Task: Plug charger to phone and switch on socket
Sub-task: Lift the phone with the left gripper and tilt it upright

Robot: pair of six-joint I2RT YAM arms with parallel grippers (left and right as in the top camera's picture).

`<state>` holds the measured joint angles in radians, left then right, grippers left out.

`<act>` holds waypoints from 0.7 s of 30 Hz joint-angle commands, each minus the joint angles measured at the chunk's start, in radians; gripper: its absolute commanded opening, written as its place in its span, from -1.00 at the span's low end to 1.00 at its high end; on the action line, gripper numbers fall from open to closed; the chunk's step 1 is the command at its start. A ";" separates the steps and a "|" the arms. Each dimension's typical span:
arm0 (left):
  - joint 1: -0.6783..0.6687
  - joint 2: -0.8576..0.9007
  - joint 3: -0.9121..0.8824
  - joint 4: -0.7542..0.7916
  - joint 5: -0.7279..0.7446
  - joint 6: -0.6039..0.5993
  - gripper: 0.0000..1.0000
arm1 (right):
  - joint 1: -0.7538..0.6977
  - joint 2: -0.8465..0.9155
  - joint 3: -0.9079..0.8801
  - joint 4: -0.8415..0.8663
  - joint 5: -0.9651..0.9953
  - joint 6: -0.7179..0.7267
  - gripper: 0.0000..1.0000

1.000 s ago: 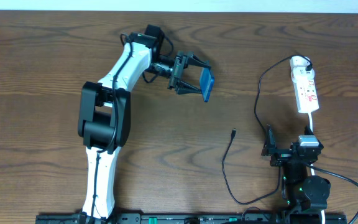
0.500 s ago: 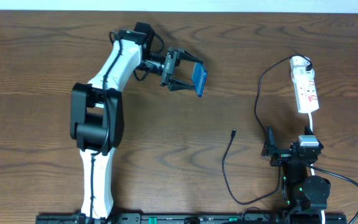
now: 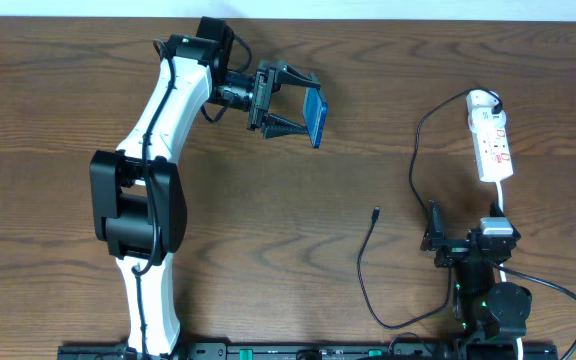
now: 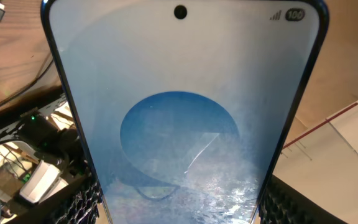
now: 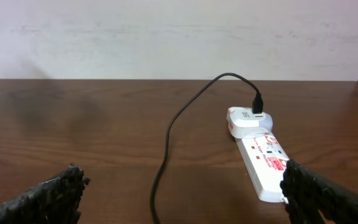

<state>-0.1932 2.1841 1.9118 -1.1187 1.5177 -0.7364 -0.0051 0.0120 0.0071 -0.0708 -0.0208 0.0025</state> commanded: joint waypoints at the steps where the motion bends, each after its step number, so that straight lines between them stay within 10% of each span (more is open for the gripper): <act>1: 0.003 -0.030 0.004 -0.020 0.056 -0.003 0.36 | 0.007 -0.005 -0.002 -0.005 0.007 -0.011 0.99; 21: 0.038 -0.030 0.004 -0.034 0.056 -0.003 0.36 | 0.007 -0.005 -0.002 0.012 -0.002 0.011 0.99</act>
<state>-0.1589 2.1841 1.9118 -1.1473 1.5173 -0.7364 -0.0051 0.0120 0.0071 -0.0696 -0.0208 0.0029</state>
